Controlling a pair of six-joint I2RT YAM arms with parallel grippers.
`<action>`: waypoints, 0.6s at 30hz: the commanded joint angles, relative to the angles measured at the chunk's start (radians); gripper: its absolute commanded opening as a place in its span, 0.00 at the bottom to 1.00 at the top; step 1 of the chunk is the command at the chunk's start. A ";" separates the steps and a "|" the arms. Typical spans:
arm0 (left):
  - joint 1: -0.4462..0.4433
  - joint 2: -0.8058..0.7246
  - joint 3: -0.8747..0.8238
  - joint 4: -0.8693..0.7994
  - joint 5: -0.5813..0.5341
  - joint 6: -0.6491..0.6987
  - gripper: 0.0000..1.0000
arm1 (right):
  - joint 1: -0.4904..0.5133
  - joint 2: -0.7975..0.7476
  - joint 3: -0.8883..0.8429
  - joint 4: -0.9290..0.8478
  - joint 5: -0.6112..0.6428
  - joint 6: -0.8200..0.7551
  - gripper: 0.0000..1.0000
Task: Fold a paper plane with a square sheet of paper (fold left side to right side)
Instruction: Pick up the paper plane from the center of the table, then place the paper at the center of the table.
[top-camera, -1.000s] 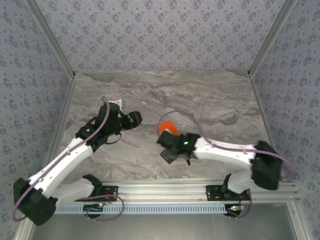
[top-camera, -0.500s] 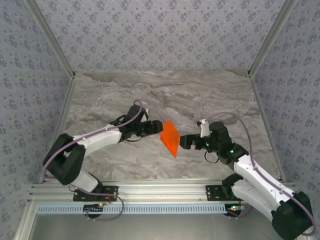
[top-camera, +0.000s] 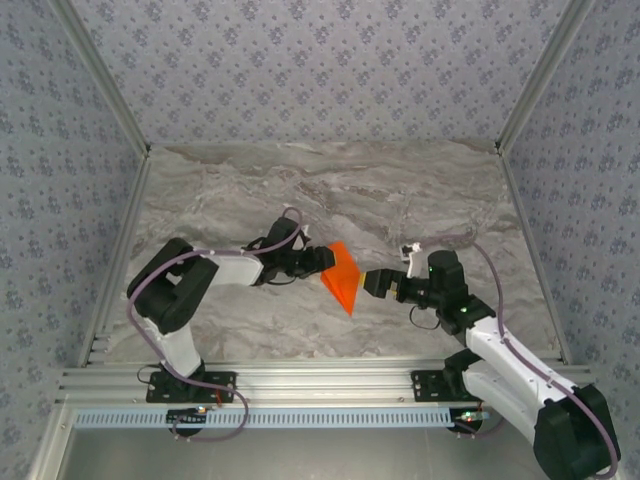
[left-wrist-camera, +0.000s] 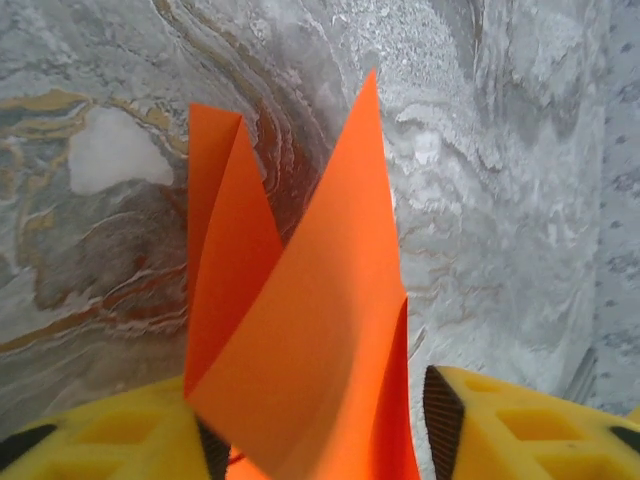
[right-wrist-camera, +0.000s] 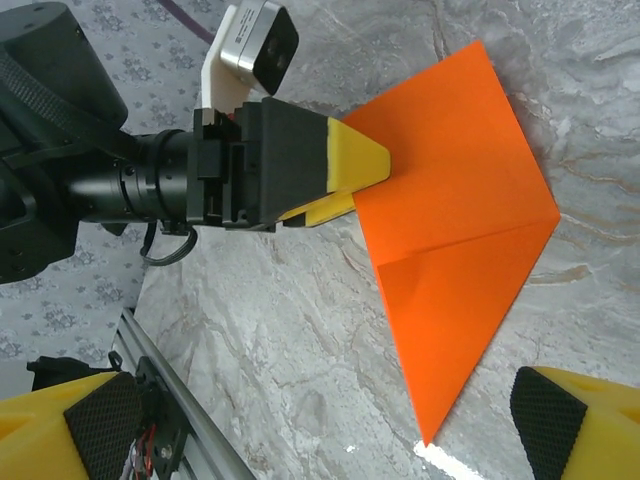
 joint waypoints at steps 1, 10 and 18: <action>0.003 0.004 -0.012 0.106 0.034 -0.007 0.33 | 0.001 0.007 0.010 -0.048 0.058 -0.061 1.00; 0.033 -0.171 -0.072 0.087 0.078 0.047 0.04 | -0.035 0.093 0.048 0.036 -0.035 -0.130 1.00; 0.055 -0.353 -0.123 0.099 0.223 0.097 0.00 | -0.178 0.403 0.084 0.498 -0.425 0.034 0.99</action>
